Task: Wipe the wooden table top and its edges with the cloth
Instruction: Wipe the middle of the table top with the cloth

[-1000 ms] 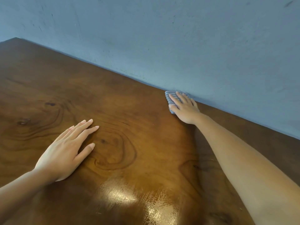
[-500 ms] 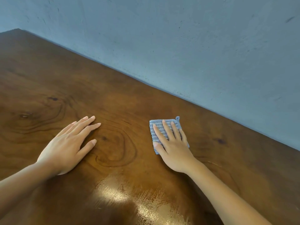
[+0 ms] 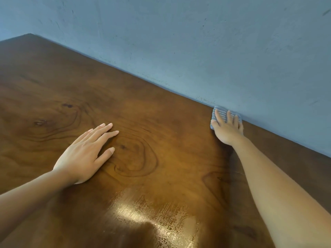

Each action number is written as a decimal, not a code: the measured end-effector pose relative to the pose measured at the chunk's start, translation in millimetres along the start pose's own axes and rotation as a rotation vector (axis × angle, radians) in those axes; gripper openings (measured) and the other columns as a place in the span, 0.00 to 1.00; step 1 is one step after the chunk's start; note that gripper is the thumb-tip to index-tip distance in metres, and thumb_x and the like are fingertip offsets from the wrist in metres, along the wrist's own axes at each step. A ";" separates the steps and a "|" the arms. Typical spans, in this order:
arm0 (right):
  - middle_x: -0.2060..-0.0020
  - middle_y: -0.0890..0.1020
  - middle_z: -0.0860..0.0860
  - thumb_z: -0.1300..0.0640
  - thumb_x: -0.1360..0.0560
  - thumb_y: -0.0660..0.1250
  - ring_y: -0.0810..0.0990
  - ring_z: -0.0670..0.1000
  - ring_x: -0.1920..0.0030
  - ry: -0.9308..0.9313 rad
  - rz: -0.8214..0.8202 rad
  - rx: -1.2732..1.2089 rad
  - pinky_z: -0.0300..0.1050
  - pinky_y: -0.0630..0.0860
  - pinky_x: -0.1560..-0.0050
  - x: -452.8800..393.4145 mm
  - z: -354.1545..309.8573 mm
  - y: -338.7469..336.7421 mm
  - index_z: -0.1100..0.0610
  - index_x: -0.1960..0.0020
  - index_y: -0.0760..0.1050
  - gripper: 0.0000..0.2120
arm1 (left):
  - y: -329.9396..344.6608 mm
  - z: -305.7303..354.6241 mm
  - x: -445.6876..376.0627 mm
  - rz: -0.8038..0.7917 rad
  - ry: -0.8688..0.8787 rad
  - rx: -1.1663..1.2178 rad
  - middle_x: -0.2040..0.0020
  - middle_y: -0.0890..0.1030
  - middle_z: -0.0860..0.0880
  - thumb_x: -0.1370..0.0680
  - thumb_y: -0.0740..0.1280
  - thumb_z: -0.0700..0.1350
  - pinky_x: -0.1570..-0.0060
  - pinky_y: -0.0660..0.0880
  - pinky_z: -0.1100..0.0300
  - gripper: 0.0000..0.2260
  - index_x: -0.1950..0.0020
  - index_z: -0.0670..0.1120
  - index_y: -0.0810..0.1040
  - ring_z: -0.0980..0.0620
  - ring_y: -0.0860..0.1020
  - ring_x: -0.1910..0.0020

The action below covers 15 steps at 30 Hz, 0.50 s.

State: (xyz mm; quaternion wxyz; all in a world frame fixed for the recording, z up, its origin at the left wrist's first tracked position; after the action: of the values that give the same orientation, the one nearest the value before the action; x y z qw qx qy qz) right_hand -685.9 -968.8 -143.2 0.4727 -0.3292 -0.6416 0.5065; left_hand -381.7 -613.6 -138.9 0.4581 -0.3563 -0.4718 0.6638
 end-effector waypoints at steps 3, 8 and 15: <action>0.18 0.36 0.55 0.37 0.16 0.36 0.35 0.63 0.20 0.052 -0.010 -0.019 0.64 0.34 0.22 29.9 -14.5 8.6 0.38 0.19 0.34 0.27 | 1.0 -1.2 -1.7 -0.001 0.009 0.001 0.17 0.51 0.60 0.20 0.41 0.69 0.20 0.48 0.55 0.31 0.18 0.61 0.56 0.61 0.45 0.19; 0.19 0.33 0.53 0.37 0.16 0.36 0.31 0.60 0.20 -0.102 -0.045 -0.011 0.60 0.32 0.23 115.1 -44.7 36.7 0.36 0.20 0.31 0.27 | 0.9 -0.1 -1.1 0.015 0.017 -0.017 0.17 0.52 0.58 0.18 0.42 0.68 0.20 0.48 0.55 0.30 0.18 0.59 0.57 0.59 0.46 0.18; 0.22 0.28 0.44 0.35 0.19 0.34 0.24 0.50 0.23 -0.364 -0.091 0.061 0.54 0.30 0.22 185.4 -32.8 52.0 0.28 0.24 0.30 0.25 | -0.4 2.6 -0.9 0.002 0.016 -0.030 0.17 0.53 0.55 0.17 0.47 0.63 0.20 0.46 0.56 0.28 0.18 0.58 0.56 0.56 0.47 0.18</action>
State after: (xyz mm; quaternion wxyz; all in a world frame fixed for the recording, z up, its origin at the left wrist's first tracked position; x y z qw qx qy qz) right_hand -720.4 -776.5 -141.2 0.3810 -0.1882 -0.7151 0.5550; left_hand -383.6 -615.1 -137.7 0.4559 -0.3689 -0.4778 0.6540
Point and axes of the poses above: each hand's wrist, its own x-axis away from the middle knuckle, its own y-axis out of the palm, z = x × y, the point moved 8 cm from there along -x, towards the middle knuckle
